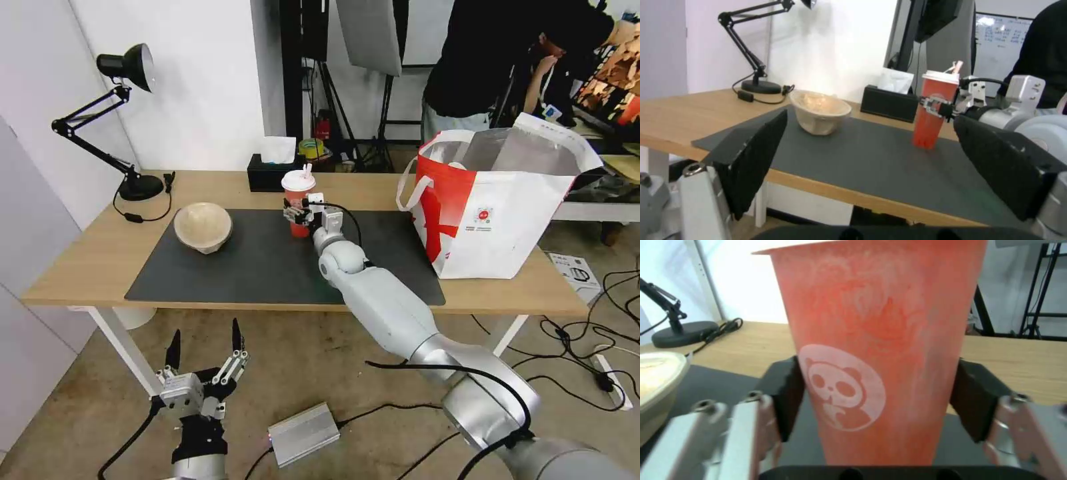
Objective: Pick up the trash from the table and place it into the takeout bag.
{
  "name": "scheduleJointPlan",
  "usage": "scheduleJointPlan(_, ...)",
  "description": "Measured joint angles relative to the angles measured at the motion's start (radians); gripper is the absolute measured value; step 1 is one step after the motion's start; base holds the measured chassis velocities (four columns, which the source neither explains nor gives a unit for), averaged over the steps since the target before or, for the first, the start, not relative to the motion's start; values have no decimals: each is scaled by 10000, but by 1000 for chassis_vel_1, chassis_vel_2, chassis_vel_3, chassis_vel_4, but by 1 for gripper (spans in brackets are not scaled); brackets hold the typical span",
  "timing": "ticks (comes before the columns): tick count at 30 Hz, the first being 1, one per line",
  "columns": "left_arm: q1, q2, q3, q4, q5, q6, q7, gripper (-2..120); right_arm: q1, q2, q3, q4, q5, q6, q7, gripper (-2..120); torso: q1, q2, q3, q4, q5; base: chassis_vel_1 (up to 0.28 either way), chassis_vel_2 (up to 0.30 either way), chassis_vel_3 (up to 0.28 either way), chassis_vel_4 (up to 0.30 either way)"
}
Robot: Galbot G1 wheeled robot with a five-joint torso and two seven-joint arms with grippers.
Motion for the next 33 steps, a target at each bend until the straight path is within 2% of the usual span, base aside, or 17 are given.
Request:
scheduleJointPlan(2,4,0,3,-4,4,-3,0,100,-66,-70,-15,153,-2,0,-1,53,0,0,0,0,0,0,0,0,0)
scheduleJointPlan(4,-1,0,4,-4,4,-3,0,100,-87,-93,-18,214,-8,0,-1,52,0,0,0,0,0,0,0,0,0)
scheduleJointPlan(5,-7,0,3,-5,3,-3,0,100,-101,-107,-22,255,-12,0,-1,48,0,0,0,0,0,0,0,0,0)
scheduleJointPlan(6,-17,1,0,-5,3,-4,0,100,-145,-148,-34,383,-19,0,1,39,0,0,1,0,0,0,0,0,0)
scheduleJointPlan(8,-17,0,0,-8,3,-4,0,100,-182,-182,-51,493,-20,-3,5,37,0,0,0,1,0,0,0,0,0)
scheduleJointPlan(11,17,3,-1,-47,2,-11,-1,100,-301,-305,-65,932,-35,-11,39,24,0,0,0,0,0,0,0,0,0)
scheduleJointPlan(17,51,5,0,-60,13,-24,-1,100,-353,-441,-54,1324,-29,-46,122,17,0,-1,0,0,0,0,0,0,0)
scheduleJointPlan(20,131,5,-14,-258,38,-62,1,100,-398,-1001,-250,2181,218,-310,290,4,0,-1,0,0,1,0,0,0,0)
scheduleJointPlan(26,112,5,-10,-270,34,-88,1,100,-473,-1717,-365,3169,646,-570,416,3,0,-2,0,1,2,0,0,0,0)
scheduleJointPlan(29,78,5,-1,-239,32,-122,-2,100,-475,-2482,-457,4236,1139,-865,632,3,0,-1,0,-2,3,0,0,0,0)
scheduleJointPlan(33,12,2,-7,-223,22,-133,-7,100,-453,-3049,-494,5037,1498,-1049,930,3,0,-1,0,-1,1,0,0,0,0)
